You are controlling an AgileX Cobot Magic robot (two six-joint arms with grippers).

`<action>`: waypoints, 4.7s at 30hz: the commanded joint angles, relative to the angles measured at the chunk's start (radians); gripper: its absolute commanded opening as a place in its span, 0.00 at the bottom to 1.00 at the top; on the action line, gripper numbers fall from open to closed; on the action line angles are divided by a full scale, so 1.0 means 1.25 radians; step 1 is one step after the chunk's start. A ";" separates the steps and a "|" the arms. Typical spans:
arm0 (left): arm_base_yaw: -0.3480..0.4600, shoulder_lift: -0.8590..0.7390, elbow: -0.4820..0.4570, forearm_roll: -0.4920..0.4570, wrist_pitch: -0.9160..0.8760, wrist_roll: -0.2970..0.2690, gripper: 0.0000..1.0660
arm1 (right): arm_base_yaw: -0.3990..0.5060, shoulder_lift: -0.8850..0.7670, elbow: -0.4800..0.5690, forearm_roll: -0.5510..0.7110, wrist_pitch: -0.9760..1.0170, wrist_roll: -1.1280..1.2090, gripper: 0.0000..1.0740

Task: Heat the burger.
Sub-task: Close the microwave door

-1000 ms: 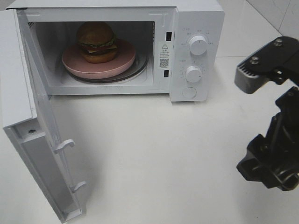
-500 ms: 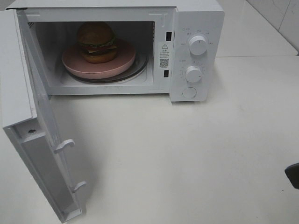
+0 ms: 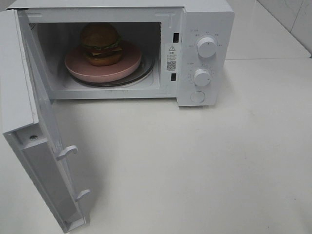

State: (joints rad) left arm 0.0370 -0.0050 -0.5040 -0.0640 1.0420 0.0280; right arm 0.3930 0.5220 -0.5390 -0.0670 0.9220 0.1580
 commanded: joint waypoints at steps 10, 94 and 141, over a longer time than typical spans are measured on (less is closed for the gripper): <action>0.002 -0.017 0.001 -0.001 -0.003 0.000 0.94 | -0.170 -0.206 0.027 0.016 0.066 -0.002 0.71; 0.002 0.014 -0.015 -0.014 -0.027 -0.009 0.88 | -0.248 -0.442 0.028 0.018 0.066 -0.006 0.71; 0.002 0.636 0.295 0.026 -1.193 -0.014 0.00 | -0.248 -0.442 0.028 0.018 0.066 -0.006 0.71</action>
State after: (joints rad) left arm 0.0370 0.7860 -0.1360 -0.0370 -0.4160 0.0150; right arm 0.0880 -0.0050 -0.5080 -0.0490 1.0040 0.1550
